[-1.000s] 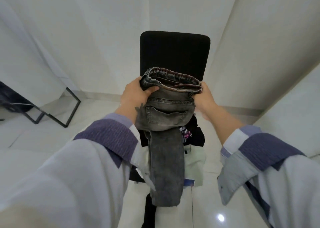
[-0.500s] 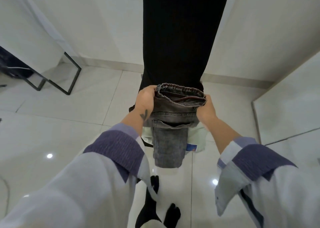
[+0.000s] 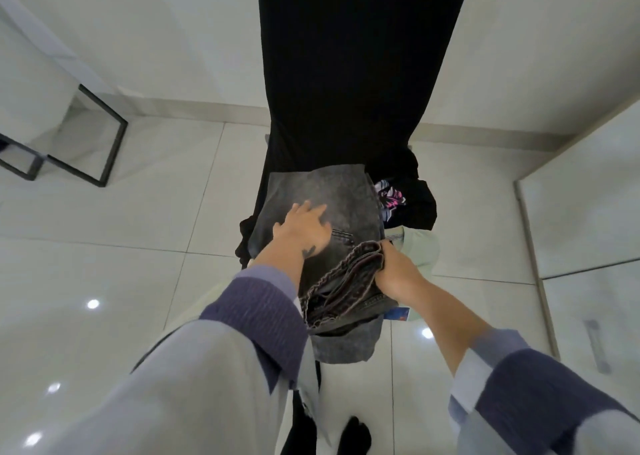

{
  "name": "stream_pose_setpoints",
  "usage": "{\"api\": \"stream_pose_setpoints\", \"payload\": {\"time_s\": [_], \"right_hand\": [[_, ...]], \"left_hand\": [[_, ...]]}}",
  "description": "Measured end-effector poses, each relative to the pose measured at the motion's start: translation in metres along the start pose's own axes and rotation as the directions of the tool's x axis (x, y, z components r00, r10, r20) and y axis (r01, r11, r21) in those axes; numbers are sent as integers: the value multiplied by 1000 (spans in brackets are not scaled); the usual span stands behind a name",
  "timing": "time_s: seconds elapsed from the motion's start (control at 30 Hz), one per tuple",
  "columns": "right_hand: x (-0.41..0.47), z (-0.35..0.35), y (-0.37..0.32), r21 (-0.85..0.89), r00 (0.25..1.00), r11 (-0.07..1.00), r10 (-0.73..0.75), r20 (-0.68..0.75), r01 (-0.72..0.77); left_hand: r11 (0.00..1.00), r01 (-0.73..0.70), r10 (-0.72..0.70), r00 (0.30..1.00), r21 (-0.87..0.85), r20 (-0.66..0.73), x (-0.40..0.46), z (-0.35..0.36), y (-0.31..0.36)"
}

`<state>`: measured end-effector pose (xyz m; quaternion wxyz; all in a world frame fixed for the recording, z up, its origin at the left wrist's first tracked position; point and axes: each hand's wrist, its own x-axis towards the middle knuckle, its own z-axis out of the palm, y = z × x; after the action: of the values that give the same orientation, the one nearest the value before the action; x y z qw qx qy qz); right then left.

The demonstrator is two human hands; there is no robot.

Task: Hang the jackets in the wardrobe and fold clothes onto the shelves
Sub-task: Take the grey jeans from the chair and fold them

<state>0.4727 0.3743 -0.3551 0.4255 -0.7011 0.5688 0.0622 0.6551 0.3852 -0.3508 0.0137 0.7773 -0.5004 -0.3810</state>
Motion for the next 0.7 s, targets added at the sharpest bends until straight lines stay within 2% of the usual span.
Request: {"api": "stream_pose_setpoints", "payload": {"time_s": [0.1, 0.17, 0.23, 0.3, 0.33, 0.37, 0.43, 0.47, 0.53, 0.6, 0.7], "right_hand": [[33, 1, 5, -169, 983, 985, 49, 179, -19], [52, -9, -1, -297, 928, 955, 125, 350, -16], [65, -27, -17, -504, 835, 860, 217, 506, 82], [75, -45, -40, -661, 777, 724, 294, 556, 199], [82, -50, -50, -687, 788, 697, 297, 540, 207], [89, -54, -59, -693, 839, 693, 247, 486, 198], [109, -51, -65, -679, 967, 723, 58, 248, 131], [120, -48, -65, -665, 994, 741, -38, 101, 96], [141, -44, -64, -600, 977, 794, -190, -102, 92], [163, -40, -63, -513, 963, 844, -246, -109, 157], [191, -34, -59, -441, 980, 880, -198, -1, 177]], "left_hand": [[987, -2, -3, 999, 161, 32, 18, 16, -11], [971, -8, 4, 1000, 239, 17, 28, 22, -16], [959, -11, 12, 1000, 284, -2, 39, 24, -21], [949, -24, 26, 1000, 314, -2, 48, 24, -24], [948, -25, 27, 1000, 317, -3, 52, 23, -24], [950, -24, 27, 1000, 312, -7, 55, 21, -25], [954, -21, 26, 1000, 298, -10, 64, 16, -26], [951, -28, 33, 999, 308, -11, 69, 13, -26], [927, -60, 76, 997, 370, -29, 82, 4, -28], [917, -78, 118, 990, 392, -80, 97, -10, -31], [959, -49, 84, 990, 280, -113, 117, -29, -41]]}}
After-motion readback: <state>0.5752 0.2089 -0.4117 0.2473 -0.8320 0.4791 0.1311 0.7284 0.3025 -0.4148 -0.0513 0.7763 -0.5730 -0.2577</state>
